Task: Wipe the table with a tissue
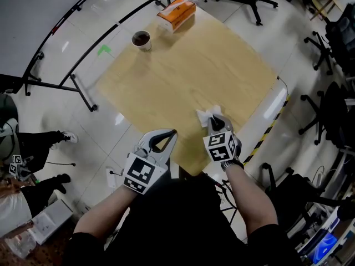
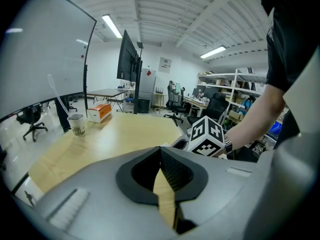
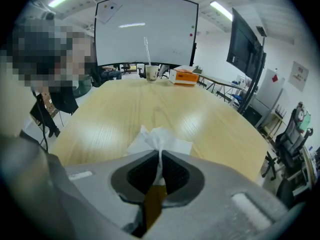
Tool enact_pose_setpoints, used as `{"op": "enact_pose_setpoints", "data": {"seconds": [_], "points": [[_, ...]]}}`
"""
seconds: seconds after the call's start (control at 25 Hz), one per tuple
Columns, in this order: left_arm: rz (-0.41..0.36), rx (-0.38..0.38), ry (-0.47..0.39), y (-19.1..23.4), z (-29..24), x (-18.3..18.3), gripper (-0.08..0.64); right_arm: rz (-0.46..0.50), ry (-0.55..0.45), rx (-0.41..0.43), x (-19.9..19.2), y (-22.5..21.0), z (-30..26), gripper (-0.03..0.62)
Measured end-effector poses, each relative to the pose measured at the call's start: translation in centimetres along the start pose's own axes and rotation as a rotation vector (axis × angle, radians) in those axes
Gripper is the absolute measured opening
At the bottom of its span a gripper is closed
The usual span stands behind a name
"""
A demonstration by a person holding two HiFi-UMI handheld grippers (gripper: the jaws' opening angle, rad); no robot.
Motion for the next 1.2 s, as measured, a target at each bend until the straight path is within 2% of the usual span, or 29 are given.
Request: {"op": "enact_pose_setpoints", "data": {"seconds": [0.28,0.68,1.2], "points": [[-0.015,-0.007,-0.007,-1.0,-0.3,0.3,0.017,0.006,0.036,-0.049,-1.7,-1.2,0.8,0.000],[-0.036,-0.005,-0.021,-2.5,0.0,0.9,0.017,-0.093,-0.050,-0.149,-2.3,-5.3,4.5,0.000],[-0.042,0.021,-0.067,-4.2,0.9,2.0,0.017,-0.123,-0.164,-0.163,-2.4,-5.7,9.6,0.000]]}}
Point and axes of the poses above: the fingertips, and each gripper's own axes: z backward along the fingers, y to its left, x out of its top, the point moved 4 cm from there along z, backward along the fingers, and after that the axes turned 10 degrees about y, right-handed, at the moved point
